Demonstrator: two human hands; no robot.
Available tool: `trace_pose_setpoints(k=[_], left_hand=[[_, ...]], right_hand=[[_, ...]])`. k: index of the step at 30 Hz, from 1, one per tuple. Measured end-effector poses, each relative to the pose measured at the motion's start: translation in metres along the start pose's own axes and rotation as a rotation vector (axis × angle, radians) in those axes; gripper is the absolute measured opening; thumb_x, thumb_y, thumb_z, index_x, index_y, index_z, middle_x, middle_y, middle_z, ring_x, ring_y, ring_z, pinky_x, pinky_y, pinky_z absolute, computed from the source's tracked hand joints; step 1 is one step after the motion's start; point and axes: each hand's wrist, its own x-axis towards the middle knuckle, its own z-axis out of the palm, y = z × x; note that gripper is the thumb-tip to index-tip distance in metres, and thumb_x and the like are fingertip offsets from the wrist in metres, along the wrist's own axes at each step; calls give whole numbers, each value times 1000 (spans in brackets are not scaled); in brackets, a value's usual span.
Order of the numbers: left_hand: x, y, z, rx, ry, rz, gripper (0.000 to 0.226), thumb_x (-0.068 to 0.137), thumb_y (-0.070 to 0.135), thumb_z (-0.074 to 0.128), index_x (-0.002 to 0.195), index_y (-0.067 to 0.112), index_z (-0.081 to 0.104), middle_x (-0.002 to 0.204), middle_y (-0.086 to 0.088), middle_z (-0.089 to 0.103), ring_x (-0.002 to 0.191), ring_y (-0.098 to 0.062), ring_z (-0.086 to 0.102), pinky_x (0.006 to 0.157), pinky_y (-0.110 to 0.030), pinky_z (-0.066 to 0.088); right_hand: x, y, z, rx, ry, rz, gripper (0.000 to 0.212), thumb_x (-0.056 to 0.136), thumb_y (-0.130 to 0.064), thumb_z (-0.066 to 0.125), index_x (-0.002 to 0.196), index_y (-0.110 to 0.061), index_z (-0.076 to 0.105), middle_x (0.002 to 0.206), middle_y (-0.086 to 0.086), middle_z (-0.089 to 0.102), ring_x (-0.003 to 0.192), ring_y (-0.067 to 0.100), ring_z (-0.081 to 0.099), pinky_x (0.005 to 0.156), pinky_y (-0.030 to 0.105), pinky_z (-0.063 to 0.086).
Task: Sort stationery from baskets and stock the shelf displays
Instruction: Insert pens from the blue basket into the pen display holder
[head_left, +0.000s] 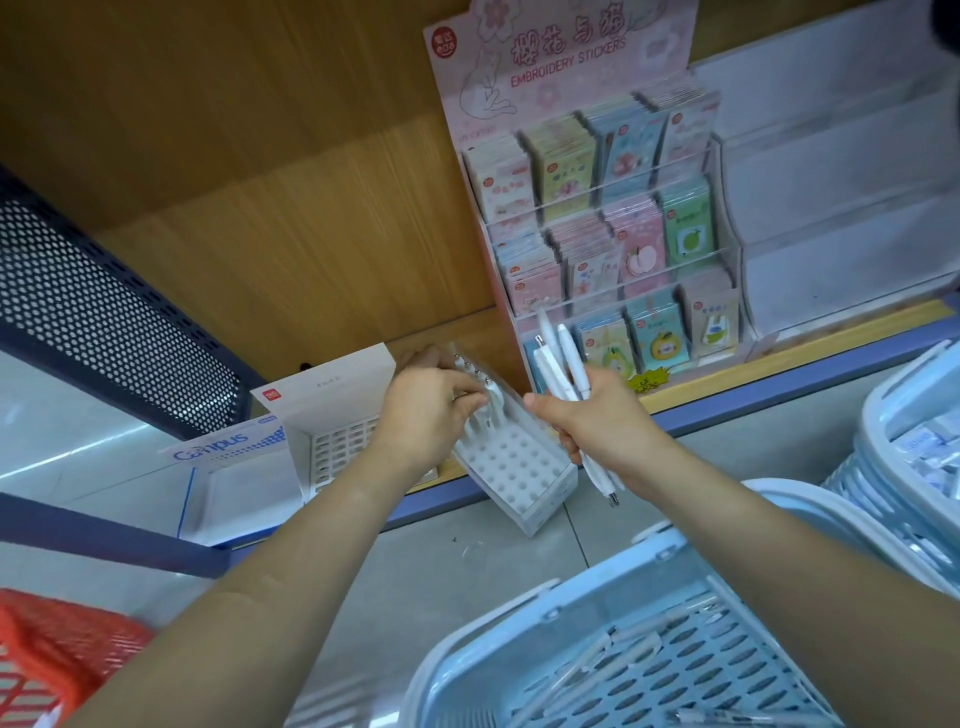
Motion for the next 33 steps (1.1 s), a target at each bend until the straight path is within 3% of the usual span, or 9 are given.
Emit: trace_pose_setpoints(k=[9,11,13,17,19,23,26,29,33], left_hand=[[0,4,-3,75,-52,-91,25,85,34,72,109,26,73,105,3,57,98,-14,50,77,-25,41],[-4,13,-12,-98,22,-126,22,86,32,71,106,24,73,102,6,65,89,-8,53,74,-22,41],[-7,27,-24,-479,42,-181,9,88,33,69,92,27,74,89,14,71,81,-3,61,74,-24,48],[-10,58,-29,-837,-173,-212,4,85,26,73,88,26,72,69,6,67,60,-5,56,56,-22,47],[-9,63,-26,-939,-177,-261,11,82,14,75,92,16,72,66,-1,67,55,-10,56,53,-21,49],[-7,56,-26,-1067,-140,-383,15,83,7,73,98,7,72,73,-6,73,62,-15,64,61,-23,54],[-4,49,-40,-1172,18,-456,20,84,4,71,103,2,66,75,-7,71,62,-17,65,62,-23,58],[-6,33,-66,-1028,219,-392,23,85,4,71,104,12,63,76,-9,71,63,-17,68,65,-27,60],[-19,16,-69,-671,218,-292,21,87,16,71,107,17,66,79,-5,72,65,-2,66,63,-14,52]], right_hand=[[1,5,7,-317,85,-209,23,82,-31,76,95,-17,63,71,-4,56,66,15,53,60,34,47],[0,4,6,-315,90,-212,25,81,-34,76,96,-19,62,74,-4,58,69,15,56,64,36,49],[1,3,6,-342,93,-228,23,81,-35,75,92,-23,60,74,-7,57,68,11,55,61,30,45],[0,1,9,-414,75,-223,28,77,-32,73,100,-21,62,88,-2,65,80,14,62,67,31,49],[-2,-2,9,-347,34,-198,29,77,-26,73,103,-21,63,85,-5,67,77,11,63,65,29,52],[-4,-8,2,29,-140,-61,9,85,-9,65,91,-12,60,56,-5,49,48,10,43,43,22,34],[-4,-9,-1,206,-185,56,18,93,-27,62,82,-15,53,55,-2,40,45,12,34,41,22,28],[1,-7,-3,218,-84,114,22,97,-33,56,85,-15,54,59,0,41,46,12,36,43,23,30],[5,1,-2,169,-72,92,15,99,-24,54,96,-10,56,66,4,48,49,13,43,45,24,39]])
